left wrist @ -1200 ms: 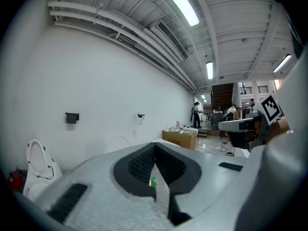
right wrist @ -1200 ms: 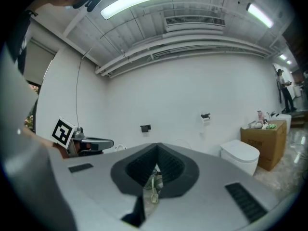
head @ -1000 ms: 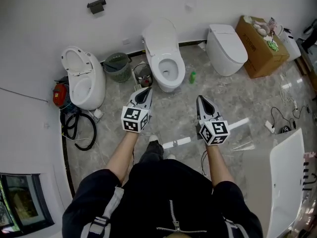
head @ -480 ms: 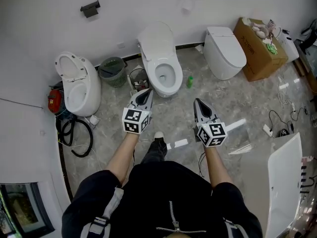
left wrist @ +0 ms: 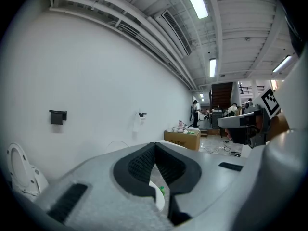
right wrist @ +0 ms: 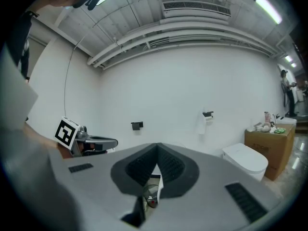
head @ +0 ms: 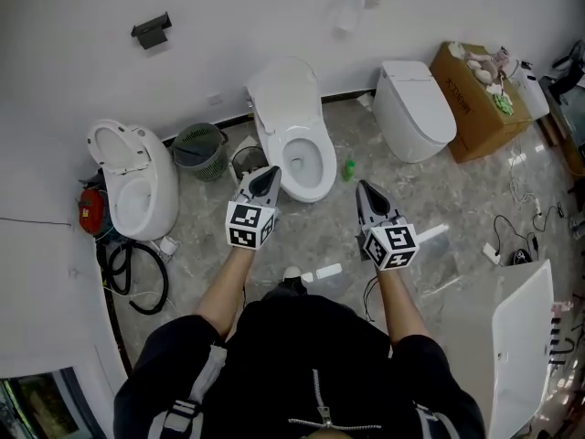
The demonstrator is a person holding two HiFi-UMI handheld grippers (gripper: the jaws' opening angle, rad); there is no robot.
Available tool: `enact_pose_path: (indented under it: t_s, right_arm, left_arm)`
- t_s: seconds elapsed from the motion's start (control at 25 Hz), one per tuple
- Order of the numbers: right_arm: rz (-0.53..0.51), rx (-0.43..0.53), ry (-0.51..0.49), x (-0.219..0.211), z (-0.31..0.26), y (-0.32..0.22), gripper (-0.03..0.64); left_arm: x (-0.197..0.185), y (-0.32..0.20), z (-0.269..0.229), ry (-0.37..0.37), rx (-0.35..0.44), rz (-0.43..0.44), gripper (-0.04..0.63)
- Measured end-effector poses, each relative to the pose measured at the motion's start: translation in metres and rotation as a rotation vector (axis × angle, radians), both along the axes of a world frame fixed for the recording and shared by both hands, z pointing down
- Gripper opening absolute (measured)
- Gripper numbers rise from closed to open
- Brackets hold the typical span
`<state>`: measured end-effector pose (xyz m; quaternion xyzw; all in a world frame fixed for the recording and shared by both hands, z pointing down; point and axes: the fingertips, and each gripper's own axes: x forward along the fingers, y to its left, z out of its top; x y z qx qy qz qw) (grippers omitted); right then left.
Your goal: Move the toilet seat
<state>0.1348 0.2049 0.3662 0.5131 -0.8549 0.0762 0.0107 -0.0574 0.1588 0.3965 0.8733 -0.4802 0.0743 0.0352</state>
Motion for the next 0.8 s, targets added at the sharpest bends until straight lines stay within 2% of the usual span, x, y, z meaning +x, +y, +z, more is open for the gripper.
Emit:
enact_pose_path:
  t_s: [0.4, 0.6, 0.8]
  right_arm:
    - [0.027, -0.029, -0.012, 0.008, 0.006, -0.083, 0.003]
    - [-0.034, -0.052, -0.014, 0.001, 0.02, -0.134, 0.003]
    - [-0.133, -0.068, -0.027, -0.006, 0.03, -0.206, 0.003]
  left_arm:
    - [-0.009, -0.085, 0.012, -0.007, -0.033, -0.005, 0.006]
    - [-0.011, -0.124, 0.02, -0.012, -0.047, -0.054, 0.006]
    - [-0.02, -0.172, 0.028, -0.026, -0.068, -0.153, 0.006]
